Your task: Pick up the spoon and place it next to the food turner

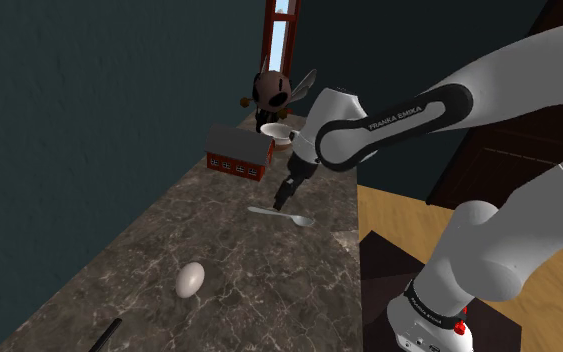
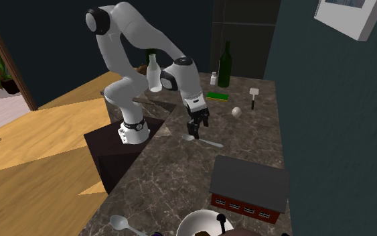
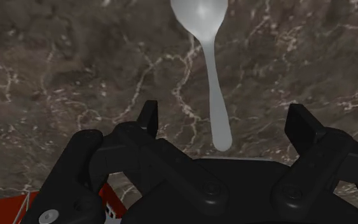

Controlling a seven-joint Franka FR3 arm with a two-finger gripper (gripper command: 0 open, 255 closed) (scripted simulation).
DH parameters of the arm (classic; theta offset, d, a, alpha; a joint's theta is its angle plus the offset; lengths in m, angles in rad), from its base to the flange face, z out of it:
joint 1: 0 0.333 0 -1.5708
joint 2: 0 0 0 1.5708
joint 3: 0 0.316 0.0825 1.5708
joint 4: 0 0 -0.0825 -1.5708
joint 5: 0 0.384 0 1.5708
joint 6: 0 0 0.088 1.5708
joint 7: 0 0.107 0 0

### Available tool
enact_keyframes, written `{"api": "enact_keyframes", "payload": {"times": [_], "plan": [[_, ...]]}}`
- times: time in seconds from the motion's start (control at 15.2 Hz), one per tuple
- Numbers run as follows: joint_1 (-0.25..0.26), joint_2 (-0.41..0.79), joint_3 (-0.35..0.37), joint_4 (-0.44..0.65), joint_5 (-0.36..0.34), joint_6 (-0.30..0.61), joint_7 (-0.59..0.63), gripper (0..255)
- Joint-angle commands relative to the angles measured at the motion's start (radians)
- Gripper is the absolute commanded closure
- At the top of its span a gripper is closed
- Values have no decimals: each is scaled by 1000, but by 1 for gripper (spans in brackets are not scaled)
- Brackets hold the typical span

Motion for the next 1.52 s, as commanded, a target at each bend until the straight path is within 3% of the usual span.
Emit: {"api": "enact_keyframes", "payload": {"times": [0.0,0.4,0.92,0.99,1.45], "plan": [[13,37,1,0,16,49,-20,0],[31,131,4,-9,48,152,-40,0],[31,131,4,-9,48,152,-40,0],[31,131,4,-9,48,152,-40,255],[31,131,4,-9,48,152,-40,255]]}}
